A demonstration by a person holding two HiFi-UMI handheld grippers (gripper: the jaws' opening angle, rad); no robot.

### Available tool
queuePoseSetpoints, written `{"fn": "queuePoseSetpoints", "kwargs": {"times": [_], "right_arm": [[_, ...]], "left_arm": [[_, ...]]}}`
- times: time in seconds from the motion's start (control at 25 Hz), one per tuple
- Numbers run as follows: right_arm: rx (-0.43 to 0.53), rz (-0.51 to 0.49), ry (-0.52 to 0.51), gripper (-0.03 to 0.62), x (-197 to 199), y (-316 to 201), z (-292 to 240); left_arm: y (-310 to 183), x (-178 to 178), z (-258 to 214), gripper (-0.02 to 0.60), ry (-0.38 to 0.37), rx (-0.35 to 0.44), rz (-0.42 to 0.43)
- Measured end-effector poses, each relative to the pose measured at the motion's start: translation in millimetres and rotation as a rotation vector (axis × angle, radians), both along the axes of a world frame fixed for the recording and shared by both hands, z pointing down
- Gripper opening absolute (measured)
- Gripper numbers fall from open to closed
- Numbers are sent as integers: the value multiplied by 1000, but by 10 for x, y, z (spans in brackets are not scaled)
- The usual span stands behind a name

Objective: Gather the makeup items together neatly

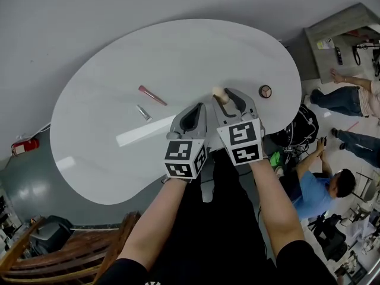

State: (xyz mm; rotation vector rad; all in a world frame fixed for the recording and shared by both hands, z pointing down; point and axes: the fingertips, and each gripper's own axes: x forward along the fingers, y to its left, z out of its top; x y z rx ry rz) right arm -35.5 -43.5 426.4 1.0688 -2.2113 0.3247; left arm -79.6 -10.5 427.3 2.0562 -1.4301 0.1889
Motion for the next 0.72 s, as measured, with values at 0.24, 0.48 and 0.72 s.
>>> {"fn": "queuePoseSetpoints", "kwargs": {"times": [0.24, 0.48, 0.72], "right_arm": [[-12, 54, -29, 144, 582, -42, 60], [-28, 100, -41, 144, 1290, -194, 182], [-27, 144, -54, 144, 1893, -450, 359]], "left_arm": [[-53, 570, 76, 8, 2, -24, 47], [-225, 1205, 183, 8, -5, -47, 74], [-426, 1670, 293, 8, -27, -62, 89]]}}
